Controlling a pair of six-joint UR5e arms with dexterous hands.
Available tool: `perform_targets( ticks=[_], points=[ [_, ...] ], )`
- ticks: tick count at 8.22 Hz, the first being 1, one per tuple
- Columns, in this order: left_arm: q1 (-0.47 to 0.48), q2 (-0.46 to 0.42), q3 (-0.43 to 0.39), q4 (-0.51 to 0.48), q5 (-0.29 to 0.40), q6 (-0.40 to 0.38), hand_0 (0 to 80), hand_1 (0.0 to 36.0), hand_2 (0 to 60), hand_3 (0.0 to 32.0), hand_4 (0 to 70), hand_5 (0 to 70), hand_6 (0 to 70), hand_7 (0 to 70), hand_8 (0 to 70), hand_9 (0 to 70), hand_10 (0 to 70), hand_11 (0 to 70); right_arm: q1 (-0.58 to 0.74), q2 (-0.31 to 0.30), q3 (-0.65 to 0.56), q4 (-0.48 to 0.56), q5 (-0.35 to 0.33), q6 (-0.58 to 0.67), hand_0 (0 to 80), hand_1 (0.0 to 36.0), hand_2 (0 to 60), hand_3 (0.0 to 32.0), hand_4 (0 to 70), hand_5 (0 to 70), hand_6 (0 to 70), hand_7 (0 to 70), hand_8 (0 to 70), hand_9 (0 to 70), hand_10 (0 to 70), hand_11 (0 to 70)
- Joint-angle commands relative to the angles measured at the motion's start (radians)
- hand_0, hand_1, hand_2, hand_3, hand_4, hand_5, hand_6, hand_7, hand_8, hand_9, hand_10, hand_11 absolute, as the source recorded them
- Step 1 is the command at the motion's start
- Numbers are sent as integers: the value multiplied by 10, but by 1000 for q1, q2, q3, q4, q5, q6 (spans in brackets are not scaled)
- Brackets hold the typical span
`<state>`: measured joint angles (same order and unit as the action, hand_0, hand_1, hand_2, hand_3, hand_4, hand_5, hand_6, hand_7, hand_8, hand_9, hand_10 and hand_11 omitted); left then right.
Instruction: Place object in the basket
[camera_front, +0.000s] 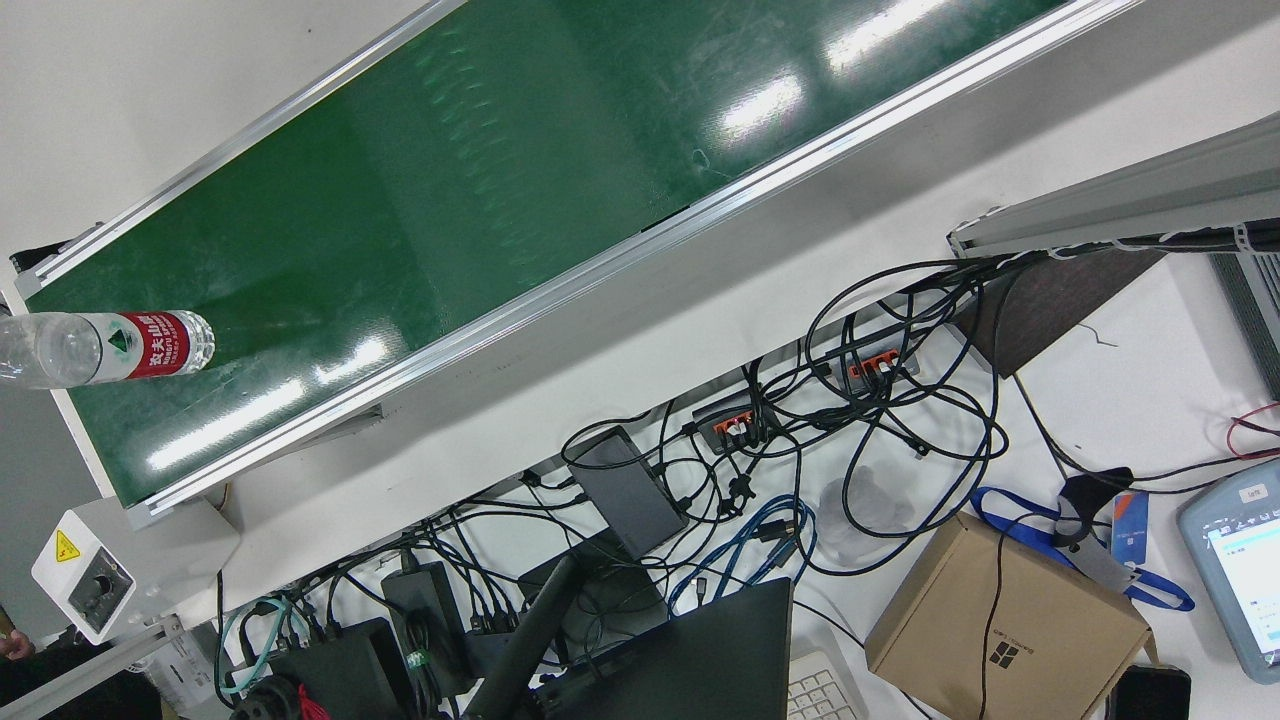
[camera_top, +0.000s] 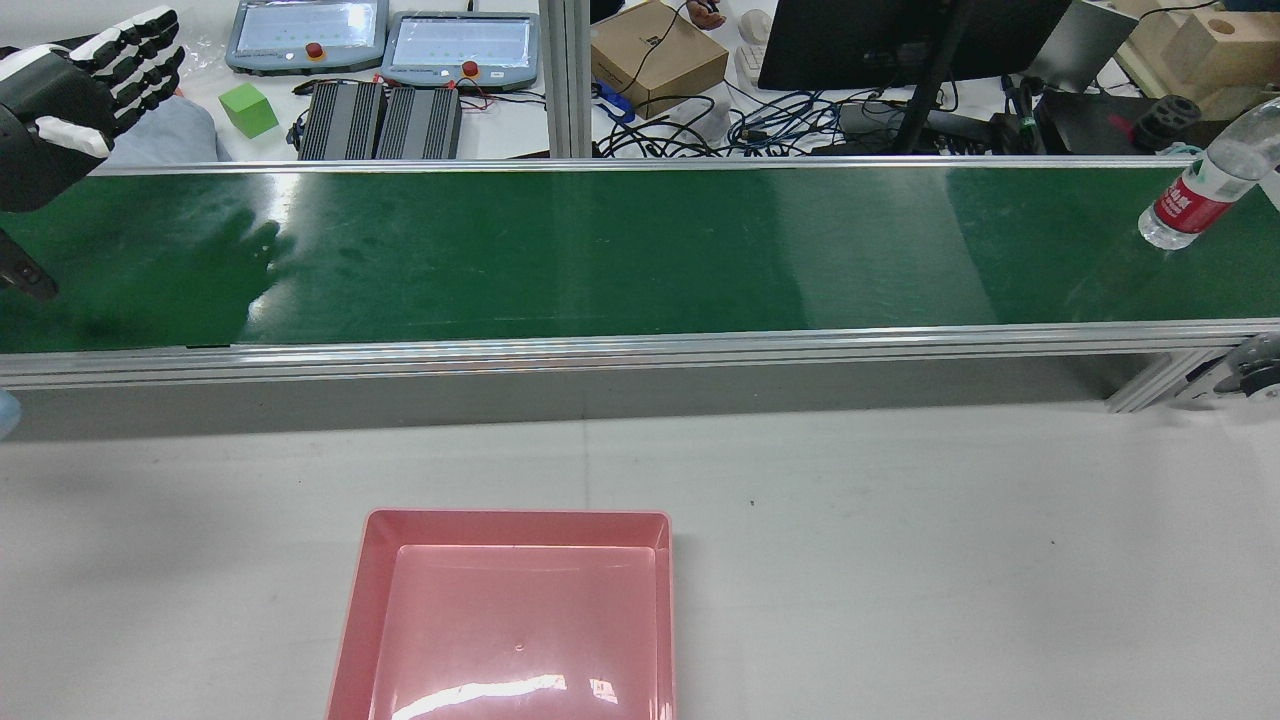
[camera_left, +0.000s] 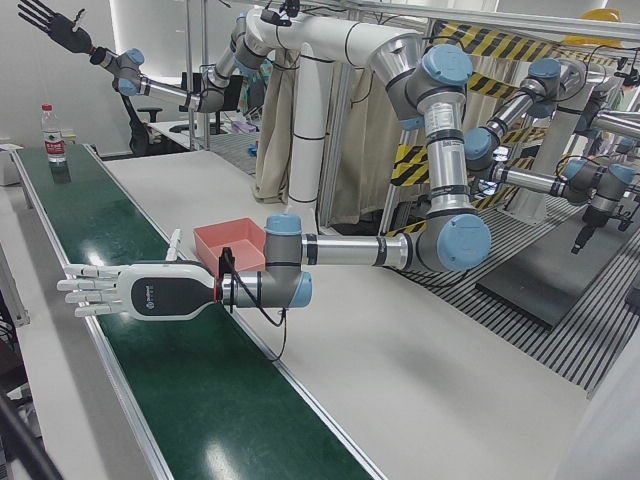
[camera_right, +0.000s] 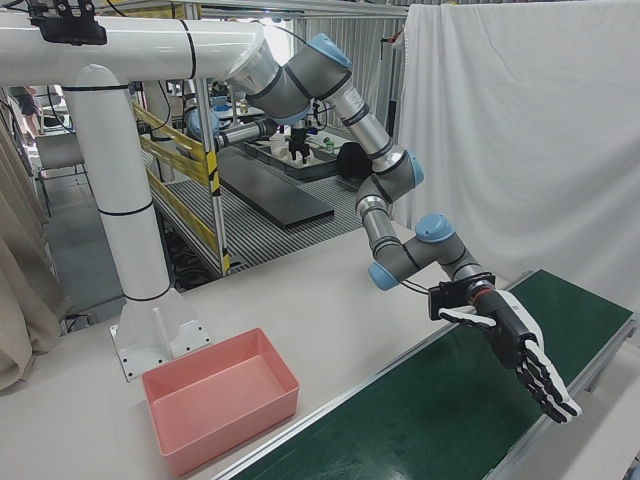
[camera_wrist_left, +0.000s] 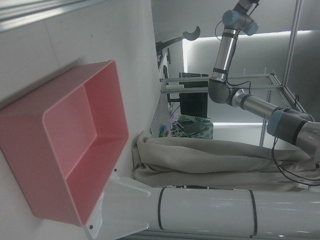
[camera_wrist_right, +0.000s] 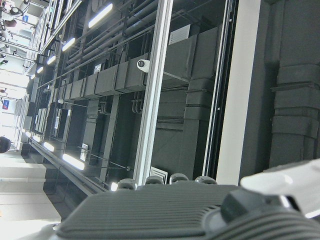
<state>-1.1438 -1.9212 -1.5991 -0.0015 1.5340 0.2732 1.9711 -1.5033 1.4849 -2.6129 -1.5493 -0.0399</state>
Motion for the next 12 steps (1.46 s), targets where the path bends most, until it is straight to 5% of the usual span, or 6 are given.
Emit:
perform_targets(
  ticks=[1,12],
  points=[
    [-1,1,-1,0,0,0,475,0,0,10,0,104,5,0,37,15,0,4,0,0,0,0,0,0,0,0,0,0,0,0,0,0,0,0,0,0],
    [16,-16,-15,12,0,3,484,0,0,16,0,103,0,0,16,0,0,0,0,0,0,1,0,0,0,0,0,0,0,0,0,0,0,0,0,0]
  ],
)
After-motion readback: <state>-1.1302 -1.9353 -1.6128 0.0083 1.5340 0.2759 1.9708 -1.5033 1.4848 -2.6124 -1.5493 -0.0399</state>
